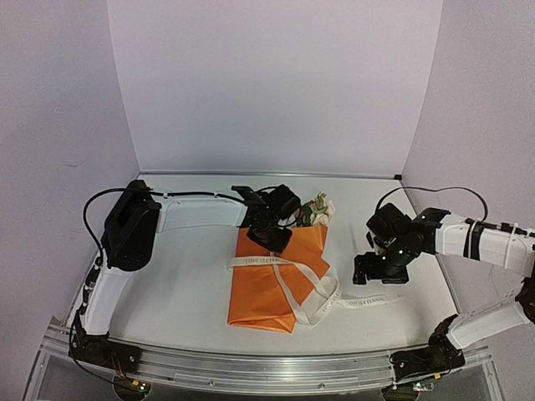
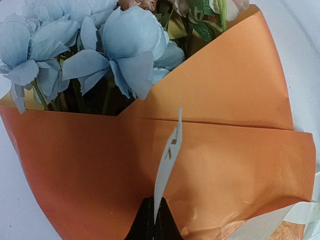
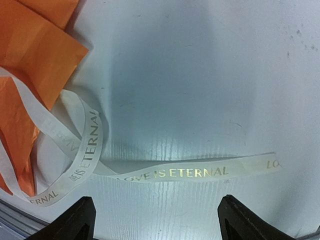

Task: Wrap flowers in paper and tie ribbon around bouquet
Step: Adjust the ribbon on the folded bouquet.

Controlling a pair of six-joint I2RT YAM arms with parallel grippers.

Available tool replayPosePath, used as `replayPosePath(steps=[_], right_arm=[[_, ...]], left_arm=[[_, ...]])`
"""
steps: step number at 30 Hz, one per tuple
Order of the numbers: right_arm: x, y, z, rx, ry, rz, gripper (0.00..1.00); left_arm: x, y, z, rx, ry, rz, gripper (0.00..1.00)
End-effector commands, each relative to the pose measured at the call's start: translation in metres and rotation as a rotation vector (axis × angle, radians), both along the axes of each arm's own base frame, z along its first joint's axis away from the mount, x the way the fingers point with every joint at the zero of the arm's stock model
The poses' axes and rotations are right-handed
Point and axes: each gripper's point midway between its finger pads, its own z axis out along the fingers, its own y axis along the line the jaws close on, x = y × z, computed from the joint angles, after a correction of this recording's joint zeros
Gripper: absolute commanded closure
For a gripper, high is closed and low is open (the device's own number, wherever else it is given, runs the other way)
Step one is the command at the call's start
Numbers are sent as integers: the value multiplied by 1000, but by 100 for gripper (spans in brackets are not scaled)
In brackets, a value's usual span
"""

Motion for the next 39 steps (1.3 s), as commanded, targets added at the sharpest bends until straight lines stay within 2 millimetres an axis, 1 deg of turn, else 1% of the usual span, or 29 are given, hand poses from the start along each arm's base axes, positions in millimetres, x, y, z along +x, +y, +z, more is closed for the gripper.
replayPosePath(steps=[1,4,6,9,12,15,18,22,26,29,35,38,39], right_arm=[[6,26,-4,114,-79,190,14],[6,38,-10,148,-101,306,15],[3,46,-14,167,-99,381,17],[-2,55,-20,188,-88,486,18],[-5,57,-28,168,-93,588,18],[-7,58,-33,154,-91,660,18],[-12,55,-35,147,-96,691,17],[-21,57,-39,177,-51,711,17],[-25,57,-48,168,-19,717,19],[-22,57,-53,118,-24,748,20],[-9,63,-62,-26,-54,840,25],[-7,64,-67,-83,-59,867,29],[-7,63,-68,-102,-57,872,32]], left_arm=[[21,-7,85,-186,-98,33,100],[24,-10,105,-256,-94,22,100],[25,-10,115,-290,-87,17,100],[31,-4,126,-337,-79,42,100],[42,6,132,-365,-75,85,100],[48,12,138,-400,-66,102,100],[56,20,139,-399,-70,131,100],[68,43,139,-396,-76,206,100],[77,62,137,-406,-75,249,100],[81,70,134,-410,-66,263,100],[90,84,130,-422,-50,293,100],[93,96,129,-429,-46,314,100],[95,101,128,-428,-44,325,100]])
